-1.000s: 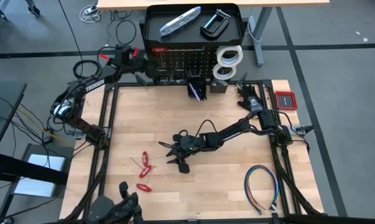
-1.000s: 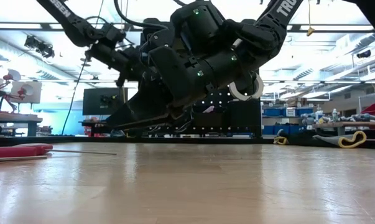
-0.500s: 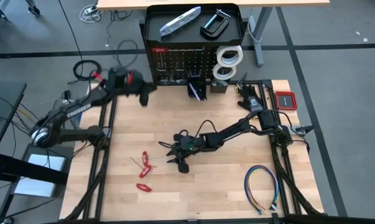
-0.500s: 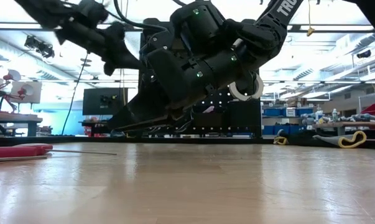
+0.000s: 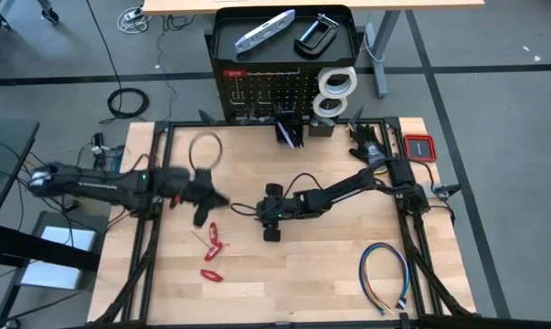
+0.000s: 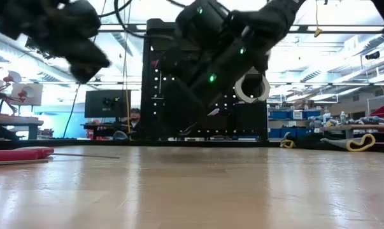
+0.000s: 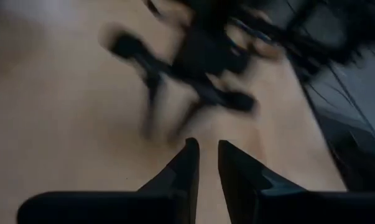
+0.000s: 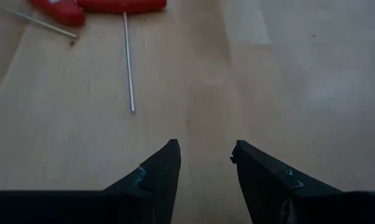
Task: Hang tools onto peg board
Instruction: Hang the red allen wrench on the peg board
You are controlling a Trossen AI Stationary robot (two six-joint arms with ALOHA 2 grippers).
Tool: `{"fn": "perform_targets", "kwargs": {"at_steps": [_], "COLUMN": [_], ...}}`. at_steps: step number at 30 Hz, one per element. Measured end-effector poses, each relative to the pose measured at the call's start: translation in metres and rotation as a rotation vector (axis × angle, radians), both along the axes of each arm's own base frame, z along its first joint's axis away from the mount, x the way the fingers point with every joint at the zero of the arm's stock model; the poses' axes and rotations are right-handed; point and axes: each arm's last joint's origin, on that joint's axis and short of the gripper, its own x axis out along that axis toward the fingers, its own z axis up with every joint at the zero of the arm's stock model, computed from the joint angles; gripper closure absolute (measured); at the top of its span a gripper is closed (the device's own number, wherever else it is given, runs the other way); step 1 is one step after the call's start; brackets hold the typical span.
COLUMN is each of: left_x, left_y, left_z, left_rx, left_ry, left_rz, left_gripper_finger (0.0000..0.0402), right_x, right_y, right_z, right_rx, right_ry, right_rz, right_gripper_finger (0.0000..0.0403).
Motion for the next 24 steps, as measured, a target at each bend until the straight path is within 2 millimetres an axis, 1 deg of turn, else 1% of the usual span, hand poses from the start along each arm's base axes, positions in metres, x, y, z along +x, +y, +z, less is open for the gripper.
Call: {"fn": "perform_targets", "kwargs": {"at_steps": [4, 7, 9, 14, 19, 21, 23, 24], "left_x": [-0.007, -0.014, -0.017, -0.022, -0.024, -0.025, -0.023, -0.022], "left_y": [-0.029, -0.039, -0.041, -0.041, -0.038, -0.037, -0.038, -0.037], "left_z": [-0.017, -0.032, -0.040, -0.053, -0.065, -0.069, -0.072, -0.074], "left_rx": [-0.054, -0.095, -0.095, -0.082, -0.029, -0.010, -0.002, 0.006], "left_ry": [0.115, 0.195, 0.221, 0.263, 0.303, 0.333, 0.352, 0.367], "left_rz": [-0.176, -0.220, -0.214, -0.209, -0.146, -0.124, -0.114, -0.107], "left_gripper_finger": [0.0337, 0.0337, 0.0337, 0.0337, 0.0337, 0.0337, 0.0337, 0.0337], "right_x": [-0.007, -0.011, -0.012, -0.012, -0.011, -0.008, -0.004, -0.001], "right_y": [-0.001, -0.002, -0.002, -0.002, -0.001, 0.000, 0.002, 0.004], "right_z": [0.017, 0.027, 0.030, 0.029, 0.030, 0.032, 0.035, 0.033], "right_rx": [-0.038, -0.038, -0.035, -0.034, -0.031, -0.015, 0.008, 0.017], "right_ry": [0.027, 0.037, 0.032, 0.031, 0.019, -0.021, -0.108, -0.163], "right_rz": [0.001, -0.002, -0.004, -0.004, -0.003, -0.010, 0.005, 0.029], "right_gripper_finger": [0.0238, 0.0238, 0.0238, 0.0238, 0.0238, 0.0238, 0.0238, 0.0238]}}
